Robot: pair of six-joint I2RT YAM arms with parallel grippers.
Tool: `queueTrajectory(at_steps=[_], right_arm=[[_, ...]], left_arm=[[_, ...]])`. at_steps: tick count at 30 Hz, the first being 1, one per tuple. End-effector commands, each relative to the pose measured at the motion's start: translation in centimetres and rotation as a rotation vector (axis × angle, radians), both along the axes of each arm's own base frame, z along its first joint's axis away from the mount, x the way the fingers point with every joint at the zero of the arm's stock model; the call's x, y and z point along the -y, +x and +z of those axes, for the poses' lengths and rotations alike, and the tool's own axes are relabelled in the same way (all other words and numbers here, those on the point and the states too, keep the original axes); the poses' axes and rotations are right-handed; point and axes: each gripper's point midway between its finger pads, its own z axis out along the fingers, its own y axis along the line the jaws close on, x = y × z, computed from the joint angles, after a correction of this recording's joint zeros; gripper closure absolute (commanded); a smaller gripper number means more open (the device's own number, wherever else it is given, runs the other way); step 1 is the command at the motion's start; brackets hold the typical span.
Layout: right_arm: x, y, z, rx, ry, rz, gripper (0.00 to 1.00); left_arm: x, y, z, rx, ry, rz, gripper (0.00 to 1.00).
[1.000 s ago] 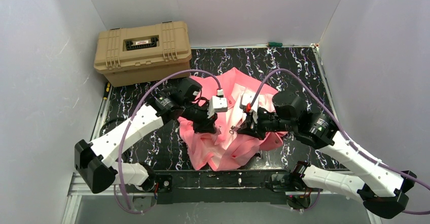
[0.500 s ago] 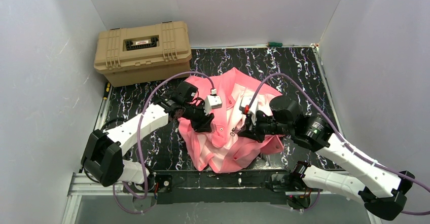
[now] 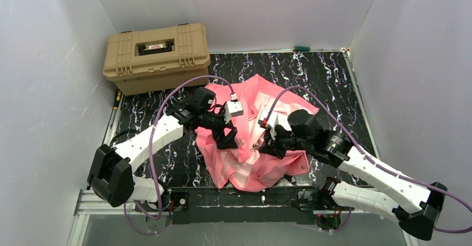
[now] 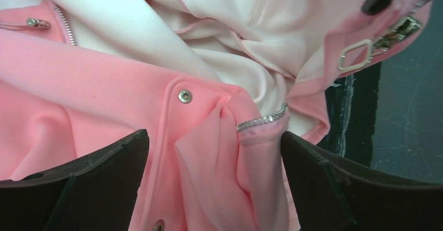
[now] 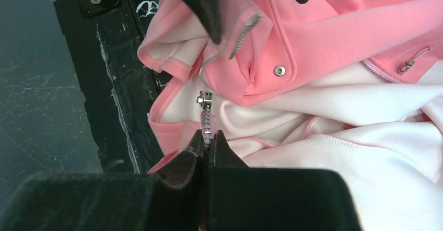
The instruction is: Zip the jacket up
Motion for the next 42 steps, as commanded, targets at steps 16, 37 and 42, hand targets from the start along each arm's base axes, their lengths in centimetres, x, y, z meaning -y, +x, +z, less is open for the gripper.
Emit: queueTrajectory(at_steps=[16, 37, 42], right_arm=[[-0.9, 0.3, 0.8, 0.014, 0.059, -0.005, 0.99], [-3.6, 1.6, -0.7, 0.027, 0.127, 0.017, 0.99], [-3.9, 1.7, -1.5, 0.008, 0.132, 0.022, 0.99]], left_arm=[[0.5, -4.1, 1.2, 0.247, -0.076, -0.192, 0.02], [0.1, 1.3, 4.3, 0.433, -0.023, 0.027, 0.19], [0.6, 0.4, 5.5, 0.382, -0.038, -0.007, 0.42]])
